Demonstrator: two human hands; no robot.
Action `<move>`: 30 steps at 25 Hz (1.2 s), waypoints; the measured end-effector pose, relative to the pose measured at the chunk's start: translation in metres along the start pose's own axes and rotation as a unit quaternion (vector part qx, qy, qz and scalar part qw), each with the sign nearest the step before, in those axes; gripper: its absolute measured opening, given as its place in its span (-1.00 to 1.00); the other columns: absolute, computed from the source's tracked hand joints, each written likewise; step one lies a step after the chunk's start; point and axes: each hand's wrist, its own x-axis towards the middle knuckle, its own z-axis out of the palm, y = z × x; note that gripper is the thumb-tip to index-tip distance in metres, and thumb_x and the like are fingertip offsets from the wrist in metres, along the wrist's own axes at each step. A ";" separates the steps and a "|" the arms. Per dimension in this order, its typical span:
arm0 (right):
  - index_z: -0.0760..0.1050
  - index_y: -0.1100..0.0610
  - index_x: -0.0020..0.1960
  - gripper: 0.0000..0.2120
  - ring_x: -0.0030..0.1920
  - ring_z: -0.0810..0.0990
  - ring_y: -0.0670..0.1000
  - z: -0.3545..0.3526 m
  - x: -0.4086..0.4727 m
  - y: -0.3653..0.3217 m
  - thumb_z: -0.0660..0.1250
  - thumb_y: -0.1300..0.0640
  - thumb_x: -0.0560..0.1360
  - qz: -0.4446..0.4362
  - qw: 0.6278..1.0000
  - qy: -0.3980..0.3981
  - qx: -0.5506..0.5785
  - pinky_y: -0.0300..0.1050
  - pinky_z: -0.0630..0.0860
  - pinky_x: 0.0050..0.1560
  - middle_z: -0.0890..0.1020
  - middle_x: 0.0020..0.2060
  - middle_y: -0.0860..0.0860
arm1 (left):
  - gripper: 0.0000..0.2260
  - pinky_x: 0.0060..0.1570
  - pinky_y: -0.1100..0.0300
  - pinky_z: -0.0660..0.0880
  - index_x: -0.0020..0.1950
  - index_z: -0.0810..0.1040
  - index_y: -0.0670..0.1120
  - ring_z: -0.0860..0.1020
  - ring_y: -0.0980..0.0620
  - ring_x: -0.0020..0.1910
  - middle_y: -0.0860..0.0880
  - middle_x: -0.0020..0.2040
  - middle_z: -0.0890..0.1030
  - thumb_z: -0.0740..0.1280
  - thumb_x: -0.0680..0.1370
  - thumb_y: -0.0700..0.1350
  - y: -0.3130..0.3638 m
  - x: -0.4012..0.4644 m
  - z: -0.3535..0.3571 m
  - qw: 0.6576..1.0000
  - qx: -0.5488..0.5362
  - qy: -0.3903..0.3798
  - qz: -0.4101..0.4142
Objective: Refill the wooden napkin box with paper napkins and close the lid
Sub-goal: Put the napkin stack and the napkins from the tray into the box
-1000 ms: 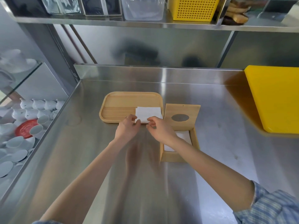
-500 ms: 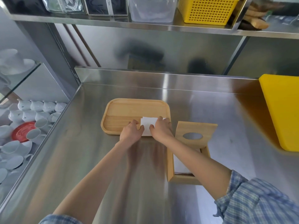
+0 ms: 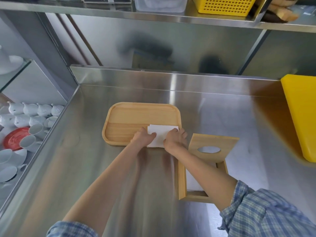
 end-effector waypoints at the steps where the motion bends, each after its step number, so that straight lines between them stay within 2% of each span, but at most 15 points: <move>1: 0.22 0.31 0.36 -0.64 0.35 0.27 0.19 0.001 0.001 -0.001 0.10 0.29 0.58 0.000 1.000 -0.001 -0.002 0.03 0.33 0.36 0.29 0.35 0.23 | -0.46 0.28 0.07 0.32 0.42 0.20 -0.26 0.35 -0.14 0.37 -0.18 0.39 0.38 0.18 0.56 0.03 0.001 0.002 0.000 1.000 -0.009 -0.006 -0.005; 4: 0.24 0.34 0.34 -0.63 0.32 0.29 0.20 0.003 0.003 0.000 0.14 0.30 0.55 -0.011 1.000 -0.011 -0.013 0.05 0.36 0.34 0.30 0.32 0.25 | -0.54 0.18 0.09 0.37 0.35 0.31 -0.31 0.41 -0.16 0.32 -0.21 0.33 0.44 0.22 0.56 -0.05 0.001 0.005 -0.001 0.998 -0.050 -0.021 -0.024; 7: 0.25 0.34 0.33 -0.60 0.30 0.30 0.21 0.001 0.003 0.002 0.20 0.31 0.52 -0.031 0.999 -0.017 -0.026 0.02 0.38 0.32 0.31 0.31 0.27 | -0.50 0.19 0.10 0.36 0.36 0.32 -0.31 0.42 -0.14 0.31 -0.19 0.34 0.45 0.30 0.52 -0.05 -0.003 0.011 -0.004 0.991 -0.115 -0.044 -0.050; 10: 0.25 0.34 0.32 -0.60 0.30 0.30 0.21 -0.001 0.001 0.002 0.21 0.32 0.51 -0.044 0.998 -0.021 -0.025 -0.02 0.38 0.31 0.31 0.31 0.27 | -0.53 0.02 0.18 0.32 0.31 0.40 -0.29 0.48 -0.12 0.21 -0.17 0.21 0.52 0.33 0.50 -0.05 -0.003 0.012 -0.006 0.986 -0.140 -0.062 -0.058; 13: 0.26 0.33 0.30 -0.62 0.29 0.31 0.21 -0.003 -0.001 0.003 0.21 0.31 0.51 -0.053 0.998 -0.022 -0.029 -0.03 0.37 0.29 0.31 0.31 0.27 | -0.61 -0.01 0.22 0.28 0.29 0.44 -0.29 0.48 -0.13 0.23 -0.19 0.29 0.50 0.31 0.52 -0.12 -0.003 0.009 -0.004 0.984 -0.161 -0.063 -0.046; 15: 0.27 0.33 0.30 -0.62 0.30 0.30 0.21 -0.004 -0.002 0.003 0.21 0.31 0.51 -0.059 0.997 -0.023 -0.034 -0.04 0.35 0.29 0.31 0.31 0.27 | -0.65 -0.03 0.22 0.30 0.27 0.46 -0.29 0.49 -0.08 0.09 -0.19 0.28 0.52 0.28 0.53 -0.17 -0.004 0.006 -0.003 0.980 -0.186 -0.066 -0.029; 18: 0.27 0.30 0.29 -0.64 0.30 0.30 0.22 -0.004 -0.007 0.003 0.21 0.26 0.52 -0.072 0.996 -0.020 -0.041 -0.02 0.33 0.29 0.32 0.31 0.25 | -0.67 -0.09 0.24 0.37 0.26 0.47 -0.26 0.46 -0.04 -0.01 -0.14 0.10 0.55 0.25 0.52 -0.19 -0.005 -0.002 -0.003 0.977 -0.208 -0.048 -0.005; 20: 0.30 0.27 0.28 -0.67 0.29 0.31 0.22 -0.003 -0.011 0.002 0.18 0.22 0.53 -0.084 0.996 -0.010 -0.026 0.00 0.33 0.28 0.35 0.28 0.24 | -0.69 -0.07 0.22 0.38 0.23 0.48 -0.26 0.47 -0.03 -0.06 -0.09 -0.02 0.53 0.25 0.51 -0.18 -0.008 -0.008 -0.006 0.973 -0.231 -0.026 0.011; 23: 0.31 0.26 0.28 -0.68 0.29 0.32 0.23 -0.010 -0.022 -0.003 0.10 0.16 0.56 -0.115 0.993 0.003 0.033 0.04 0.32 0.28 0.37 0.26 0.23 | -0.82 -0.24 0.25 0.34 0.09 0.47 -0.17 0.42 0.03 -0.23 -0.03 -0.17 0.48 0.23 0.52 -0.17 -0.015 -0.021 -0.019 0.963 -0.268 -0.005 0.042; 25: 0.29 0.25 0.33 -0.63 0.30 0.30 0.23 -0.017 -0.032 -0.006 0.08 0.11 0.58 -0.149 0.984 0.009 0.099 0.05 0.28 0.31 0.36 0.28 0.23 | -0.78 -0.15 0.20 0.35 0.10 0.47 -0.16 0.40 -0.02 -0.16 -0.06 -0.11 0.48 0.24 0.49 -0.12 -0.019 -0.032 -0.029 0.954 -0.291 0.017 0.062; 27: 0.24 0.23 0.38 -0.58 0.33 0.28 0.22 -0.025 -0.042 -0.009 0.12 0.07 0.58 -0.179 0.967 0.006 0.181 0.03 0.25 0.33 0.35 0.31 0.23 | -0.63 -0.09 0.13 0.34 0.12 0.48 -0.18 0.39 -0.04 -0.14 -0.07 -0.10 0.46 0.24 0.38 -0.05 -0.020 -0.052 -0.040 0.946 -0.311 0.042 0.086; 29: 0.28 0.23 0.36 -0.57 0.31 0.36 0.18 -0.031 -0.051 -0.011 0.16 0.04 0.57 -0.185 0.942 -0.015 0.279 0.00 0.31 0.27 0.41 0.30 0.19 | -0.57 -0.04 0.10 0.38 0.13 0.50 -0.17 0.44 -0.04 -0.10 -0.06 -0.08 0.51 0.22 0.31 -0.03 -0.021 -0.070 -0.049 0.934 -0.333 0.062 0.112; 30: 0.32 0.23 0.33 -0.58 0.26 0.43 0.13 -0.035 -0.057 -0.010 0.16 0.02 0.56 -0.180 0.925 -0.035 0.332 -0.04 0.35 0.22 0.46 0.26 0.15 | -0.60 0.01 0.09 0.41 0.12 0.51 -0.14 0.47 -0.04 -0.06 -0.06 -0.05 0.54 0.22 0.33 -0.04 -0.022 -0.079 -0.053 0.928 -0.342 0.068 0.129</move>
